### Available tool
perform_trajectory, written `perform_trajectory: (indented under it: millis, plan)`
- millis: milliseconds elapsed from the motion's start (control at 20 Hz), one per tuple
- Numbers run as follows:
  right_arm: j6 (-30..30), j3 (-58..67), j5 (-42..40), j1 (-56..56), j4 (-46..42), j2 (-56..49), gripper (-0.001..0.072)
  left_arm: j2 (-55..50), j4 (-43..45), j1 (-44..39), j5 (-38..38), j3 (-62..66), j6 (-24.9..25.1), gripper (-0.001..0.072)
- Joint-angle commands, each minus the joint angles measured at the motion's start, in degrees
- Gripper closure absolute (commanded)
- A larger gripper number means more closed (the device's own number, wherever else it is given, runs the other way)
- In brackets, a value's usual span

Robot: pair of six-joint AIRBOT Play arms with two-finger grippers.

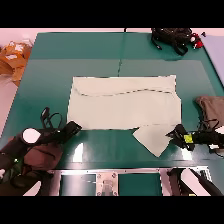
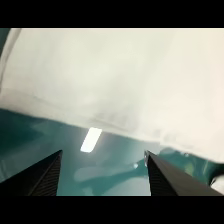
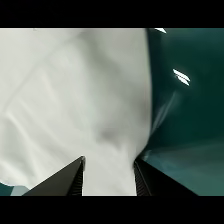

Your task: Fold the shirts.

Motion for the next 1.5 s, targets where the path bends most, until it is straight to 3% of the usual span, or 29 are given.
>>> perform_trajectory:
  millis: [0, 200, 400, 450, 500, 550, 600, 650, 700, 750, 850, 1000, 1150, 1300, 1450]
  plan:
    - [0.04, -0.35, -3.91, 2.78, 0.76, -0.11, 0.0329, -3.54, -5.73, -0.02, 5.95, -1.53, -0.02, 0.0118]
    - [0.00, -0.28, -4.52, 2.93, 1.57, -0.11, 0.0329, -13.51, -19.08, -0.02, 6.71, 0.28, 8.68, 0.0118]
    - [-0.26, -0.28, -4.50, 2.93, 1.68, -0.11, 0.0343, -18.99, -20.94, 0.00, 5.27, 4.79, 11.98, 0.0134]
    - [-0.26, -0.26, -4.50, 2.93, 1.70, -0.11, 0.0344, -19.19, -20.85, 0.00, 5.68, 5.44, 12.52, 0.0426]
    - [-0.26, -0.26, -4.50, 2.93, 1.70, -0.11, 0.0360, -19.15, -20.72, 0.00, 6.27, 5.90, 14.34, 0.0652]
    - [-0.44, -0.26, -4.46, 2.93, 1.70, -0.11, 0.0361, -19.12, -20.59, 0.17, 6.47, 6.27, 16.00, 0.0688]
    - [-1.07, -0.22, -4.24, 2.91, 1.68, -0.09, 0.0362, -19.12, -20.37, 0.17, 6.56, 6.71, 16.04, 0.0688]
    - [-1.40, -0.09, -3.52, 2.91, 1.68, -0.09, 0.0438, -19.12, -19.96, 0.17, 6.14, 7.41, 16.55, 0.0688]
    - [-2.19, 0.20, -2.71, 2.89, 1.66, -0.09, 0.0646, -19.12, -18.82, 0.17, 5.29, 8.41, 17.18, 0.0689]
    - [-3.04, 0.81, -1.95, 2.86, 1.46, -0.09, 0.0690, -19.12, -16.87, 0.17, 3.48, 9.60, 17.59, 0.0689]
    - [-3.02, 2.95, 0.26, 2.86, 0.31, -0.07, 0.0691, -19.12, -8.83, 0.17, -1.46, 12.94, 16.55, 0.0689]
    - [-0.28, 6.21, 4.02, 2.86, -3.87, -0.02, 0.0692, -18.95, 6.86, 0.17, -9.94, 19.06, 7.72, 0.0689]
    - [3.50, 7.78, 7.41, 2.86, -10.38, 1.14, 0.0692, -16.68, 19.80, 0.17, -18.95, 24.11, 3.82, 0.0689]
    - [4.55, 9.49, 9.05, 2.86, -10.29, 3.08, 0.0692, -15.08, 24.17, 0.17, -24.13, 26.88, 3.21, 0.0689]
    - [4.42, 15.13, 9.46, 2.93, -5.81, 3.63, 0.0692, -15.30, 23.21, 0.15, -22.91, 29.42, 3.41, 0.0689]
